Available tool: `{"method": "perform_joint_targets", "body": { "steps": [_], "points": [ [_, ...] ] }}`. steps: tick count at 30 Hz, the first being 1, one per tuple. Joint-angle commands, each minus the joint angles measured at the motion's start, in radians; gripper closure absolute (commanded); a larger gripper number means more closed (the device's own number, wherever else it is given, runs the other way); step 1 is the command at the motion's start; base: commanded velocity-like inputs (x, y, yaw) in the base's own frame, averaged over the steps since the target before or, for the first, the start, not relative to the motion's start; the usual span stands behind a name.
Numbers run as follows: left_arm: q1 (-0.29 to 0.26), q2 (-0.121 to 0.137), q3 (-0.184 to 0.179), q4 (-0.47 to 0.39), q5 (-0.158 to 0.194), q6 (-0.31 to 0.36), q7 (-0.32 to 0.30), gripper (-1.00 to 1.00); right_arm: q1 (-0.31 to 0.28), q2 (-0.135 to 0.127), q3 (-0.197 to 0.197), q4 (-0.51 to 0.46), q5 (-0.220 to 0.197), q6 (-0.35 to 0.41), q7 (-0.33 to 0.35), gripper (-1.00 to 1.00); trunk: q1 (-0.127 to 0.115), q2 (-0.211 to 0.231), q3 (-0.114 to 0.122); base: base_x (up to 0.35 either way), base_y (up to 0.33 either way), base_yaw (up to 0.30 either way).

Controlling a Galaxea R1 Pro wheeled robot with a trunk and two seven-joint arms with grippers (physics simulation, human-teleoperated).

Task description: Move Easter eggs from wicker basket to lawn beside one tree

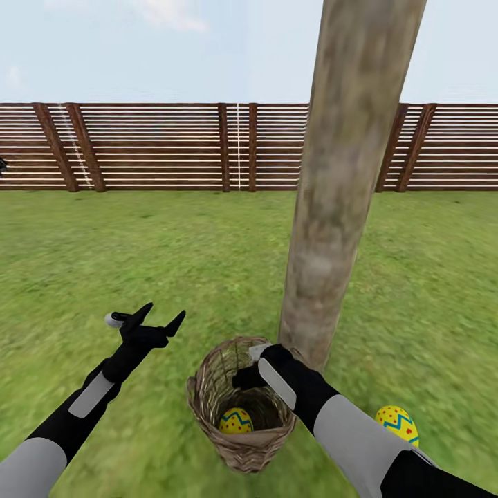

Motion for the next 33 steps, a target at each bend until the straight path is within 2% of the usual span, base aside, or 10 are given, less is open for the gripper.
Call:
{"method": "perform_joint_targets", "body": {
  "steps": [1,7,12,33],
  "points": [
    [-0.001,0.001,-0.005,0.0,0.008,0.011,-0.003,-1.0,-0.001,0.0,0.002,-0.001,-0.01,0.002,-0.009,-1.0,0.004,-0.008,-0.004,0.0,0.0,0.106],
    [-0.001,0.002,-0.005,0.025,0.009,0.011,-0.003,-1.0,-0.001,0.0,0.002,0.0,-0.01,0.003,-0.009,-1.0,0.027,-0.05,-0.023,0.0,0.0,0.25],
    [-0.001,0.002,-0.004,0.074,0.009,0.009,-0.011,-1.0,-0.001,0.0,0.001,0.0,-0.012,0.003,-0.009,-1.0,0.027,-0.05,-0.023,0.0,0.0,0.083],
    [-0.001,0.003,-0.004,0.085,0.018,-0.007,-0.015,-1.0,-0.001,0.0,-0.001,0.005,-0.015,0.003,-0.009,-1.0,0.027,-0.05,-0.023,0.056,0.0,0.002]
  ]
}}
